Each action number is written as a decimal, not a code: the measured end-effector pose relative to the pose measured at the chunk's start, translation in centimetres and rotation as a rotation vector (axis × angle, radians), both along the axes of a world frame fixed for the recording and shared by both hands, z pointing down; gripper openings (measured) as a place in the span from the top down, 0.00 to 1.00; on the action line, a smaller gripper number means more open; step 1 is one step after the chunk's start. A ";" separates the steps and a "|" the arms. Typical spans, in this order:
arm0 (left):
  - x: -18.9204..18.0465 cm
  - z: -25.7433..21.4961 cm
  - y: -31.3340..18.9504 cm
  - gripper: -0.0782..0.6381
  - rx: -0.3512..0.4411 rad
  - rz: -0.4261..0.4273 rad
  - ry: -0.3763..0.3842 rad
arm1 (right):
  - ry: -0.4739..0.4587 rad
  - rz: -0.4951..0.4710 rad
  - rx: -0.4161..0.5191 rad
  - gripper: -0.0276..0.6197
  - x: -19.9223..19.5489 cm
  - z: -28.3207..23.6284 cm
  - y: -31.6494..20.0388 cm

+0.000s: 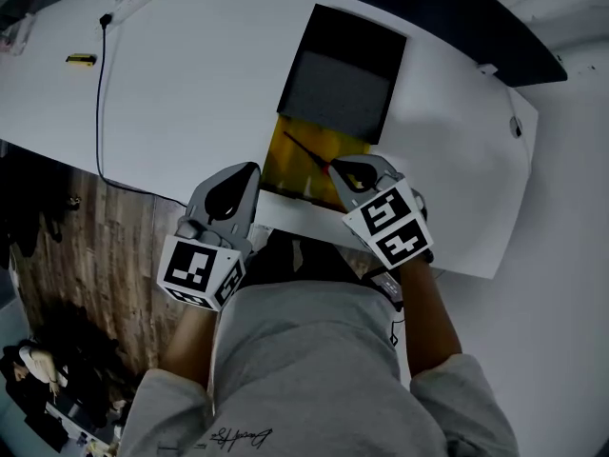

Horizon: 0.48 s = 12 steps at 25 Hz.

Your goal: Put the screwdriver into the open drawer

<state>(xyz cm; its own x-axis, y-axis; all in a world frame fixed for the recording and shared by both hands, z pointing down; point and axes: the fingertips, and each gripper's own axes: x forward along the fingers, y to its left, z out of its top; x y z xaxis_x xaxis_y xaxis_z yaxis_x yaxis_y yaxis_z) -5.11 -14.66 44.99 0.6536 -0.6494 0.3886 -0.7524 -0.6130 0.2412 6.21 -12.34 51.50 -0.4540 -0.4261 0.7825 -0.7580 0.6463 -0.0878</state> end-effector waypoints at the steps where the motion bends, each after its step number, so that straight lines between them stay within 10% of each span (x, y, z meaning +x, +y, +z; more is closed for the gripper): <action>1: 0.1 -0.3 0.2 0.89 0.004 0.005 -0.002 | -0.022 0.004 0.007 0.94 -0.1 -0.5 0.2; 12: 1.6 -3.6 2.2 0.89 0.056 0.036 -0.002 | -0.214 0.061 0.084 0.94 0.2 -6.3 2.4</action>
<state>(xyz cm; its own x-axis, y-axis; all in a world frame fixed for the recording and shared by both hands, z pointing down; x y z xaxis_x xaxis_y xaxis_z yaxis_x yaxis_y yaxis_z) -3.47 -12.49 41.40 0.6759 -0.6464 0.3539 -0.7303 -0.6520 0.2039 6.44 -9.90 45.23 -0.5768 -0.5174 0.6321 -0.7659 0.6116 -0.1983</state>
